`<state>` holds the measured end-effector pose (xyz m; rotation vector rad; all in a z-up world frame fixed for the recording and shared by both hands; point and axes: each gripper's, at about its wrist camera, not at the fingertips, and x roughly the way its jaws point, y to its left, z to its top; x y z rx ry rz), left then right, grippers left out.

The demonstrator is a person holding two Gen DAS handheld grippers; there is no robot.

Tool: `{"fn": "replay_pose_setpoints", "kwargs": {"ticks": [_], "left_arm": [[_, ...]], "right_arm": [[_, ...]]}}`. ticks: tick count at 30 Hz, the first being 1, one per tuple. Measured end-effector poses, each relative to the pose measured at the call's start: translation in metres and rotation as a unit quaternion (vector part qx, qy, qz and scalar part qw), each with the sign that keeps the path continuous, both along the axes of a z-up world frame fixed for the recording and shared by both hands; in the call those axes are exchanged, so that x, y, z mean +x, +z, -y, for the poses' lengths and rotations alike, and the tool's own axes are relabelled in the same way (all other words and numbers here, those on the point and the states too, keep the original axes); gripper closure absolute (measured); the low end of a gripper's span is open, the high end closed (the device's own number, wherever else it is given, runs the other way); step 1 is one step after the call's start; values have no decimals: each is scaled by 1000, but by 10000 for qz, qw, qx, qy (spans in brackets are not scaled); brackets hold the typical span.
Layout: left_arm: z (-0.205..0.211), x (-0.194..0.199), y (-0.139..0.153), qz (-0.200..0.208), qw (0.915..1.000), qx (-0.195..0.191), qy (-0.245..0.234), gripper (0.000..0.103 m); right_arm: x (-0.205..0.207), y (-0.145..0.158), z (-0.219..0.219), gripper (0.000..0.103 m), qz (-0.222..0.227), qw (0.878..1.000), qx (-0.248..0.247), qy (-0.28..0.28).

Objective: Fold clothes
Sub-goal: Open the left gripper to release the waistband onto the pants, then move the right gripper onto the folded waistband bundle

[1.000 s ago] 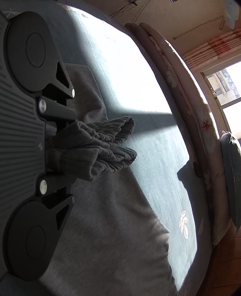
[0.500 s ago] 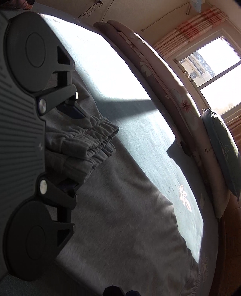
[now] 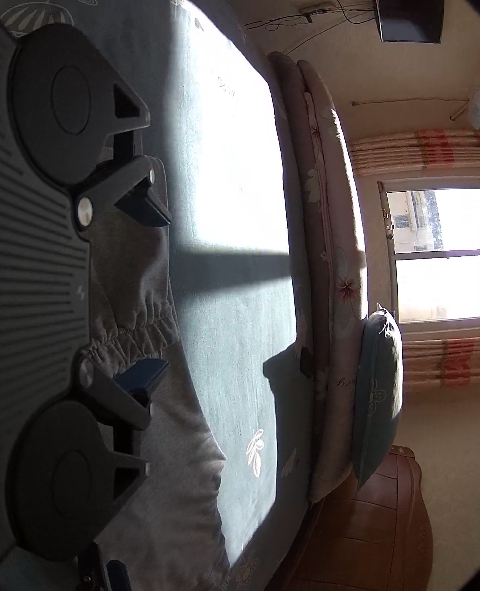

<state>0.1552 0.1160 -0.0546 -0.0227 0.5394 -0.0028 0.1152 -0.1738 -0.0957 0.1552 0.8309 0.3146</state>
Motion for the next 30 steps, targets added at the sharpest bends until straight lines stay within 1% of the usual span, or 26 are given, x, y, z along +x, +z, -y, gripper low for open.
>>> {"fn": "replay_pose_setpoints", "kwargs": {"ticks": [1,3,4,6,7,9,10,12,13,15,16,18,20,21,25,26,27,28,30], "left_arm": [[-22,4,-1,-80,9992,-335,193,14],[-65,8,-10,-190,9939,-963,498,13],[-83,7,-15,-158,9910,-1161,651,13],[-109,3,-28,-68,9859,-1332,1006,13],[-117,3,-34,-52,9840,-1372,1134,13],[-131,4,-45,-47,9803,-1475,1309,13],[-136,4,-49,-57,9775,-1587,1390,13],[-146,2,-50,-23,9725,-1807,1468,13],[-148,-1,-49,45,9716,-1853,1473,13],[-151,-3,-47,147,9702,-1869,1535,12],[-151,-3,-47,176,9696,-1862,1579,12],[-151,-1,-48,188,9694,-1821,1634,12],[-150,0,-49,138,9702,-1733,1688,12],[-148,0,-50,126,9709,-1701,1682,12],[-144,-1,-49,179,9728,-1577,1689,12],[-144,-2,-48,196,9727,-1555,1711,12],[-144,-3,-48,208,9720,-1564,1740,12],[-145,-3,-48,208,9712,-1593,1759,12],[-148,-4,-48,198,9696,-1689,1762,12]], "right_arm": [[1,1,-2,33,40,10000,30,55],[4,2,-8,34,73,9996,167,195],[7,2,-11,36,82,9993,248,267],[16,2,-18,39,-13,9973,581,442],[23,1,-23,39,-113,9949,867,512],[38,-4,-33,39,-362,9866,1450,652],[46,-9,-38,39,-502,9812,1724,703],[58,-18,-48,39,-693,9735,2074,672],[64,-22,-55,39,-687,9721,2157,619],[67,-22,-64,39,-447,9752,2099,550],[68,-22,-69,39,-359,9748,2120,600],[72,-22,-76,39,-307,9703,2294,709],[76,-24,-84,39,-345,9701,2262,806],[77,-25,-88,40,-363,9705,2229,849],[78,-31,-102,41,-382,9789,1781,929],[76,-29,-103,49,-335,9799,1706,975],[74,-27,-104,65,-287,9810,1630,1017],[72,-24,-104,76,-237,9823,1548,1024],[69,-20,-105,84,-217,9830,1472,1077]]}}
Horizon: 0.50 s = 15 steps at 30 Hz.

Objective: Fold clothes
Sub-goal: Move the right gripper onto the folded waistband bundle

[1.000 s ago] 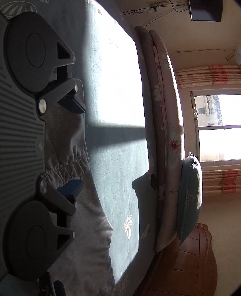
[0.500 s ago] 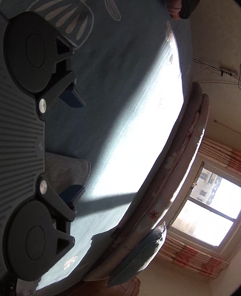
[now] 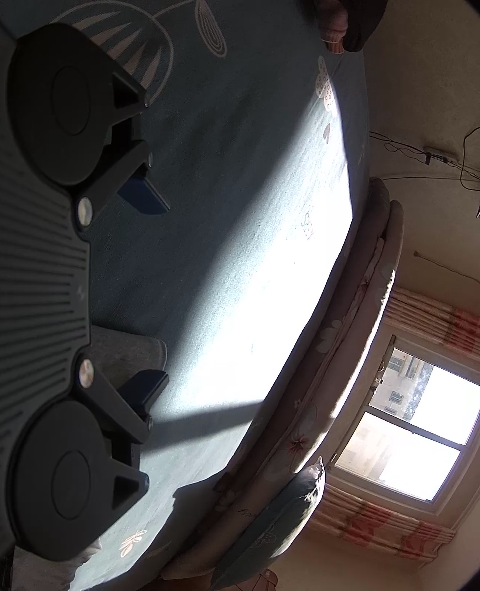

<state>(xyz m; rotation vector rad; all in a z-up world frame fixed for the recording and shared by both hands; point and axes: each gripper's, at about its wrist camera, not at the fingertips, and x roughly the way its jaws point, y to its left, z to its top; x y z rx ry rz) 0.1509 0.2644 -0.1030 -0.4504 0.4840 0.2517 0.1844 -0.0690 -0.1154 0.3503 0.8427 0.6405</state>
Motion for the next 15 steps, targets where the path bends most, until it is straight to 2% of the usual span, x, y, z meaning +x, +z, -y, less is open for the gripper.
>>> {"fn": "replay_pose_setpoints", "kwargs": {"ticks": [3,7,8,9,10,12,15], "left_arm": [[-2,-1,0,4,10000,-25,20,12],[0,1,0,-52,10000,30,-39,12],[0,1,0,-74,9999,70,-60,12],[1,2,1,-92,9999,116,-62,12],[2,2,1,-108,9998,165,-52,12],[4,3,2,-143,9996,243,-42,12],[5,3,1,-181,9994,270,-75,12]], "right_arm": [[-3,0,5,85,-92,9999,129,-3],[-1,-10,10,82,-320,9993,-86,-173],[-3,-9,15,82,-381,9990,69,-229],[-5,-8,21,72,-446,9983,216,-322],[-7,-6,26,55,-472,9973,308,-466],[-12,-4,34,41,-463,9957,379,-705],[-9,-15,36,41,-783,9933,427,-736]]}}
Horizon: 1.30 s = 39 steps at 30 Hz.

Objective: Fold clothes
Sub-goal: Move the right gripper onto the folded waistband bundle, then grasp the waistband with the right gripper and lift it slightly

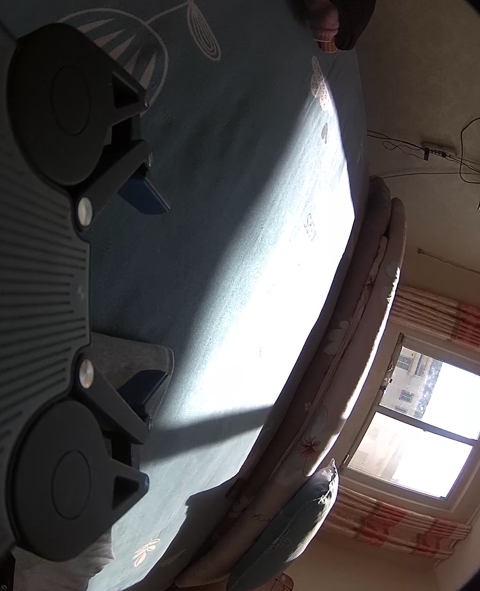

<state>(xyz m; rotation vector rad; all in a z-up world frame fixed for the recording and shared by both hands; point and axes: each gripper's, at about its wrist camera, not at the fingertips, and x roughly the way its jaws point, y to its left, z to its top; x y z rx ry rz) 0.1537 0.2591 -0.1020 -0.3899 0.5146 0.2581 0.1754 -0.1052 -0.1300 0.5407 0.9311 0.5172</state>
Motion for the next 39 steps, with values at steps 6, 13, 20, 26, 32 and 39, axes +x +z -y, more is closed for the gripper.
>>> {"fn": "replay_pose_setpoints", "kwargs": {"ticks": [6,13,20,26,32,39], "left_arm": [[-2,-2,0,10,10000,-28,50,11],[-3,2,0,-257,9985,464,-158,11],[-16,-6,7,61,9987,-245,-433,11],[-10,2,0,450,9721,-1671,-1580,6],[-6,20,-18,217,9473,-2555,-1922,5],[-8,26,-31,-141,9467,-2680,-1780,4]], "right_arm": [[14,-17,-4,38,-79,9993,361,-24],[11,-3,-24,69,266,9992,-179,242],[-4,25,-25,57,838,9928,-851,129],[-13,42,-73,50,1925,9638,-1444,1144],[-5,7,-102,49,1697,9579,-1659,1615],[1,35,-95,48,1918,9574,-1408,1636]]}}
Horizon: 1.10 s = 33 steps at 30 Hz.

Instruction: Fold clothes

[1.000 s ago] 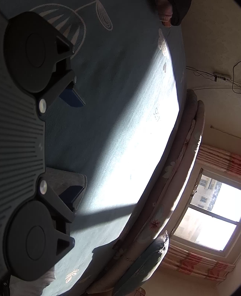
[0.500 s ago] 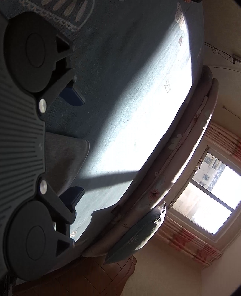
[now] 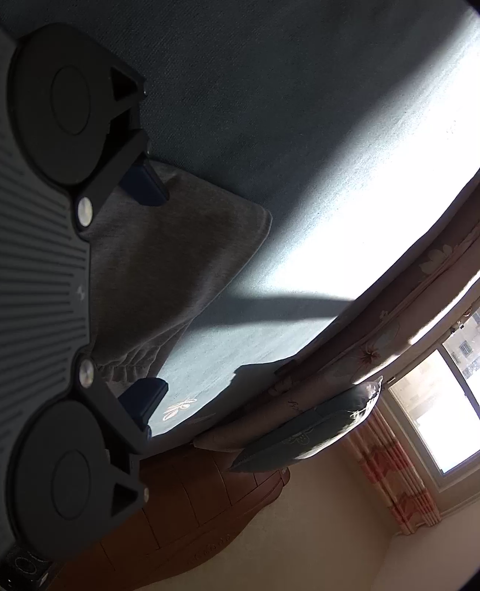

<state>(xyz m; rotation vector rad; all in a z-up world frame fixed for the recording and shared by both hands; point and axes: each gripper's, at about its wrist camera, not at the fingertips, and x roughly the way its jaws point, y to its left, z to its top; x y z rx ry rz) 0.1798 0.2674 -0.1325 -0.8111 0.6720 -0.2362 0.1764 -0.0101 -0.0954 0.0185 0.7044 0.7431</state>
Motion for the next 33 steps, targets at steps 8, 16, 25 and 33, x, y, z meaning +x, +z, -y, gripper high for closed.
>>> {"fn": "replay_pose_setpoints", "kwargs": {"ticks": [8,16,25,33], "left_arm": [[-18,-2,-6,-57,9993,-316,213,4],[-26,-7,0,-21,9986,-174,492,4],[-16,-6,13,-346,9860,1368,883,4],[0,-8,28,-383,9508,2865,1113,4]], "right_arm": [[82,5,-27,56,-598,9978,238,126],[102,-6,-8,72,-979,9931,472,-452],[98,-19,-23,73,-974,9949,-151,-223],[71,-9,-47,63,-374,9963,-706,302]]}}
